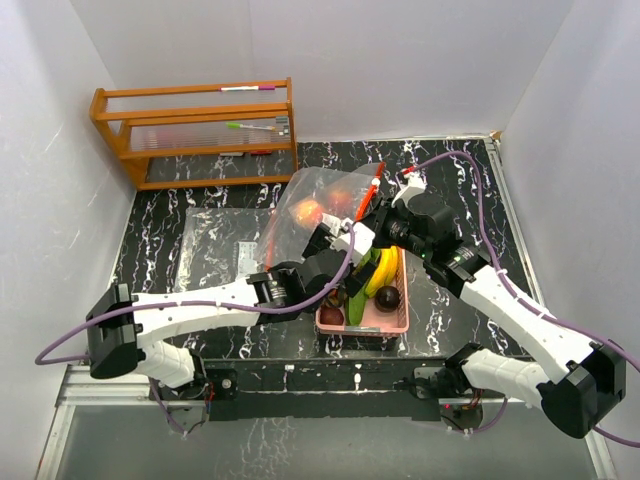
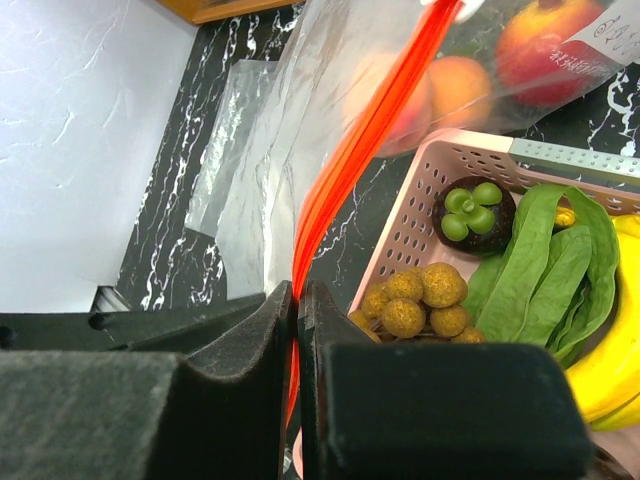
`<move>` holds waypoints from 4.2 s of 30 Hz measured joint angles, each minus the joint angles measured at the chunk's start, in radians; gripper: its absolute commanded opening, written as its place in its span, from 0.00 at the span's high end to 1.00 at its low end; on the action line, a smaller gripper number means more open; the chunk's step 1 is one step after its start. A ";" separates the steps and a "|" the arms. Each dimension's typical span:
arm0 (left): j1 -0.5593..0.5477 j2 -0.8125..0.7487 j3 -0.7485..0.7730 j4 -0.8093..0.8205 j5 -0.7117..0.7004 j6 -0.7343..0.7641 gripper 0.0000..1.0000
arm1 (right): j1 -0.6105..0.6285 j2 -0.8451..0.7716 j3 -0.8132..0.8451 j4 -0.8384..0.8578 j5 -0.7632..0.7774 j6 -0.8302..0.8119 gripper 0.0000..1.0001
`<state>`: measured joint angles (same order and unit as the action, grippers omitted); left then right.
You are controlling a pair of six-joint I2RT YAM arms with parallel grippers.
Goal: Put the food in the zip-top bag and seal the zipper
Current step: Open the zipper of the food storage bag.
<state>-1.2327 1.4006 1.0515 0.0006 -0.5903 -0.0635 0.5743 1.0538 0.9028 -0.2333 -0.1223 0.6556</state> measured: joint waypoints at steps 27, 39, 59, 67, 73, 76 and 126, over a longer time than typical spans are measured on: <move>0.124 -0.158 -0.121 0.096 0.022 -0.027 1.00 | 0.008 -0.024 0.001 -0.002 -0.016 -0.010 0.34; 0.193 -0.269 -0.201 0.105 0.129 -0.143 1.00 | 0.007 -0.178 -0.017 0.067 -0.016 -0.035 0.19; 0.193 -0.263 -0.219 0.164 0.188 -0.172 1.00 | 0.006 -0.018 -0.036 0.140 -0.070 0.005 0.32; 0.193 -0.264 -0.235 0.171 0.188 -0.174 1.00 | 0.006 0.042 -0.036 0.150 -0.041 0.015 0.35; 0.193 -0.274 -0.236 0.172 0.189 -0.175 1.00 | 0.006 0.073 -0.035 0.159 -0.014 0.029 0.36; 0.193 -0.280 -0.244 0.175 0.192 -0.176 1.00 | 0.006 0.083 -0.035 0.174 -0.003 0.044 0.40; 0.193 -0.276 -0.283 0.209 0.262 -0.198 1.00 | 0.029 0.273 0.049 0.317 -0.175 0.101 0.92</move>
<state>-1.0401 1.1244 0.7685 0.2100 -0.3279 -0.2619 0.6033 1.3266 0.9520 0.0841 -0.2977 0.7563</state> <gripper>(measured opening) 0.012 0.090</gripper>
